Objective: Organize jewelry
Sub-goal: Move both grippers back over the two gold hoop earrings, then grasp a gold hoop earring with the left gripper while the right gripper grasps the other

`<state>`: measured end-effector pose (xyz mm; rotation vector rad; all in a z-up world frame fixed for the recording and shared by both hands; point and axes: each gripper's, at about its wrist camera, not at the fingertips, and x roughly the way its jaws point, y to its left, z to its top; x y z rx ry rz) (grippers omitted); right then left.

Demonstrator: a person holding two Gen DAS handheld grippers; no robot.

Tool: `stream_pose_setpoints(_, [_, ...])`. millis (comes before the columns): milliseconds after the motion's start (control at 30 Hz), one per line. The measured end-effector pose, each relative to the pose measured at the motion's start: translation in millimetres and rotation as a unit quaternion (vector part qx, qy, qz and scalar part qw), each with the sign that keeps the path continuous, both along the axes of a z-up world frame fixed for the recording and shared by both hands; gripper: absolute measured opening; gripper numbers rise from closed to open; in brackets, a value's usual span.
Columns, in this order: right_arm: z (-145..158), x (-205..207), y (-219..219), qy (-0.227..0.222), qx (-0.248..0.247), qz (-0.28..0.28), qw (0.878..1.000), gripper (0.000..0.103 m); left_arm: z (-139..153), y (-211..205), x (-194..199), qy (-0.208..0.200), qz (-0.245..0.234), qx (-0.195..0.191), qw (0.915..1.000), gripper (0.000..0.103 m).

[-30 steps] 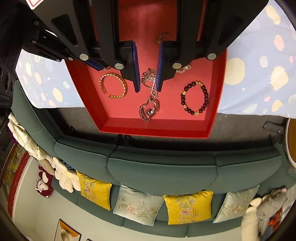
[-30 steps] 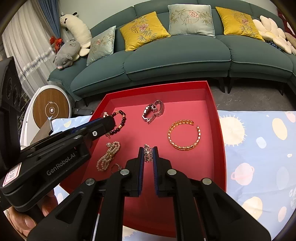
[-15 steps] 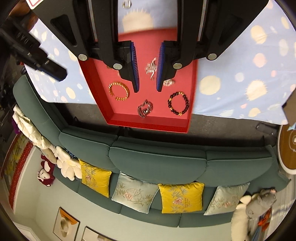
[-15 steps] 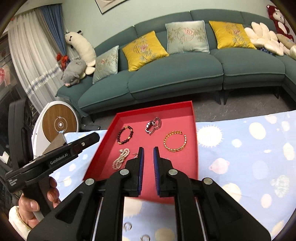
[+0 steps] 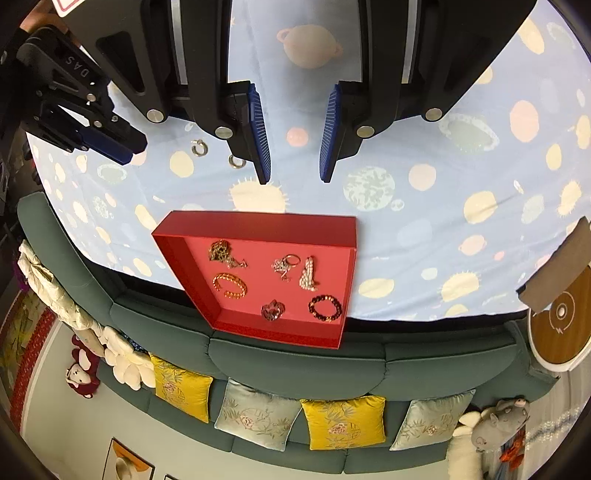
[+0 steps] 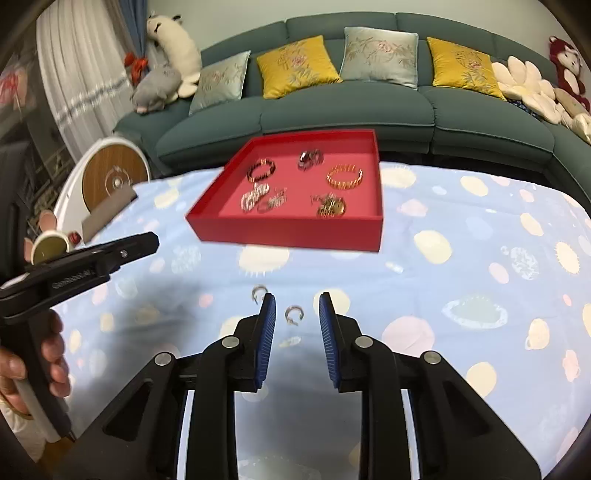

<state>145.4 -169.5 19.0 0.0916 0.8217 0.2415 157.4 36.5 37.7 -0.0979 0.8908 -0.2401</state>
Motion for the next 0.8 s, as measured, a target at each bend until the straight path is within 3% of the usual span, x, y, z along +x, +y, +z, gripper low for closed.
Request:
stream_pose_setpoints(133, [-23.6, 4.3, 15.0, 0.003, -0.034, 0.010, 0.999, 0.032, -11.3, 2.9, 0.3, -0.001, 0.003, 0.016, 0.9999, 0.025])
stream_pose_setpoints(433, [-63.5, 26.0, 36.6, 0.029, -0.066, 0.025, 0.997, 0.032, -27.2, 10.7, 9.4, 0.017, 0.005, 0.011, 0.9998, 0.025])
stream_pose_setpoints(667, [-68.0, 27.5, 40.0, 0.026, -0.076, 0.030, 0.996, 0.031, -27.0, 8.5, 12.4, 0.021, 0.002, 0.004, 0.9998, 0.025])
stream_pose_setpoints(800, [-67.8, 27.0, 39.0, 0.026, -0.076, 0.030, 0.996, 0.023, -27.1, 6.1, 12.7, 0.022, -0.002, 0.002, 0.9998, 0.025])
